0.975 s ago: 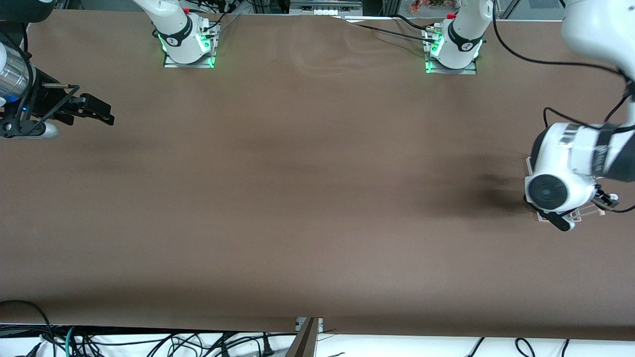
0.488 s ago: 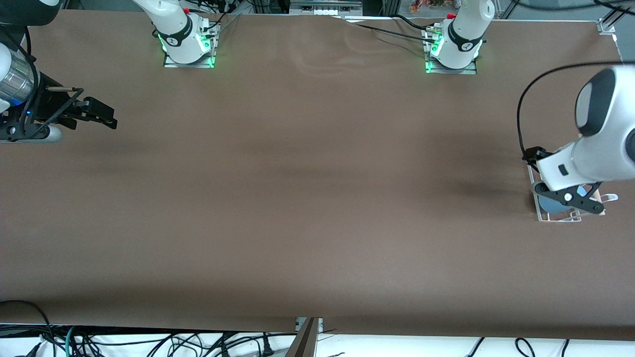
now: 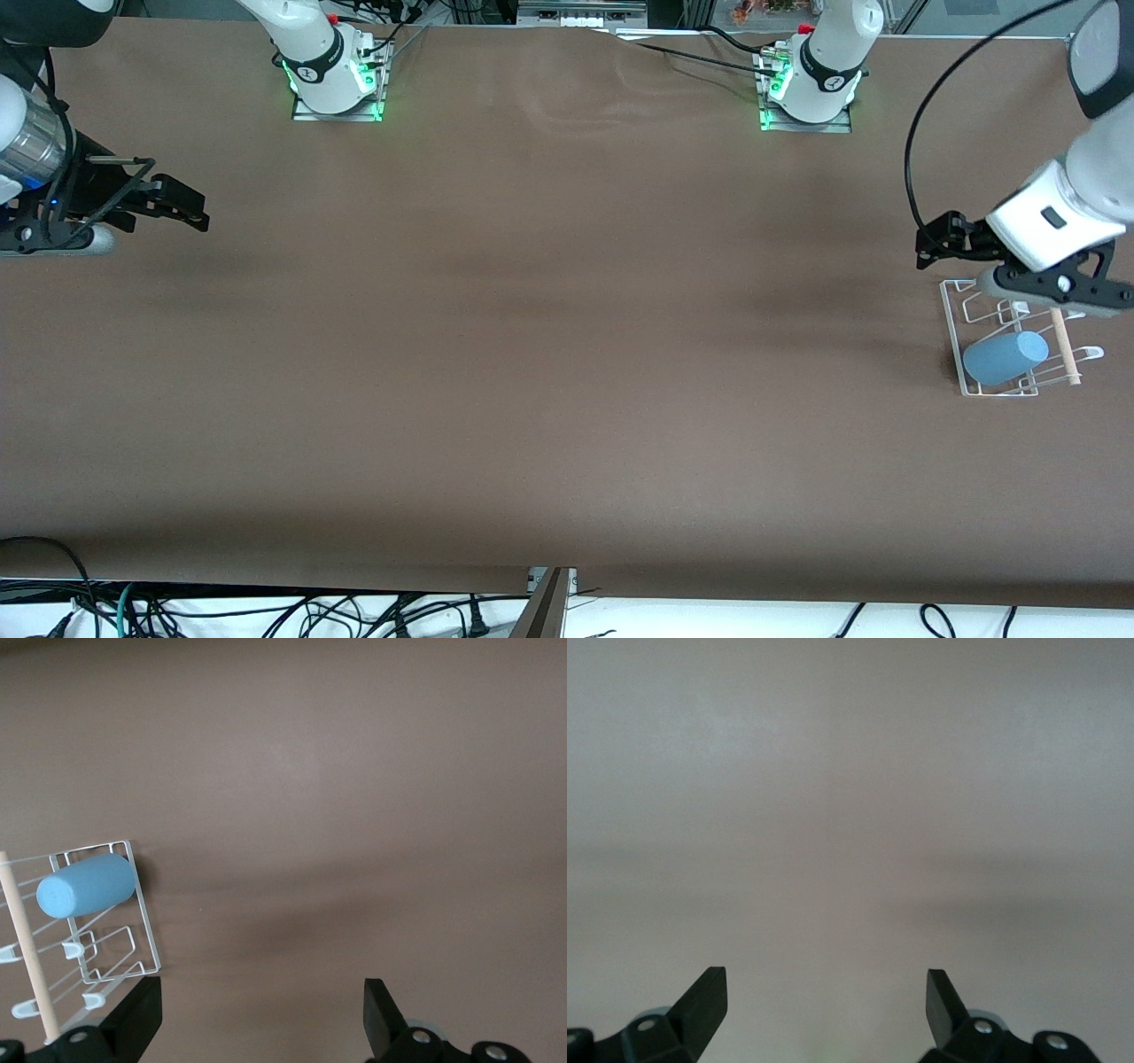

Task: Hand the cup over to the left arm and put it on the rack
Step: 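Open the left gripper and lift it away from the rack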

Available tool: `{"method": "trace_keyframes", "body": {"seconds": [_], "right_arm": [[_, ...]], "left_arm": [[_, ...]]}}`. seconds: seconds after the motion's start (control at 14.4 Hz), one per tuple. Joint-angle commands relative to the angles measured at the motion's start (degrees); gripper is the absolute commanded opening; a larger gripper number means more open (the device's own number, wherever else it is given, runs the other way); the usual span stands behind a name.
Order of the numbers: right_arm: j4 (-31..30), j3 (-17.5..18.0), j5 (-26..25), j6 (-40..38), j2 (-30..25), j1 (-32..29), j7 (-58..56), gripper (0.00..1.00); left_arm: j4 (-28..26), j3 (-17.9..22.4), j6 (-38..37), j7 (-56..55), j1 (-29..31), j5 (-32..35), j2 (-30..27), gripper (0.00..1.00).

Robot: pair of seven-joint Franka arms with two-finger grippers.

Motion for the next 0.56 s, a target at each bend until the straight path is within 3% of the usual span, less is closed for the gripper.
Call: {"method": "trace_keyframes", "body": {"seconds": [0.0, 0.07, 0.49], "right_arm": [[1.3, -0.1, -1.0, -0.2, 0.5, 0.7, -0.2, 0.99], [1.3, -0.1, -0.8, -0.2, 0.5, 0.7, -0.2, 0.99], [1.3, -0.2, -0.4, -0.3, 0.5, 0.6, -0.1, 0.99]], "left_arm": [[-9.3, 1.9, 6.0, -0.2, -1.4, -1.0, -6.5, 1.00], [-11.7, 1.9, 7.1, 0.9, -1.4, -1.3, -8.2, 1.00], [-11.9, 1.9, 7.0, 0.6, -0.9, -2.7, -7.9, 1.00]]}}
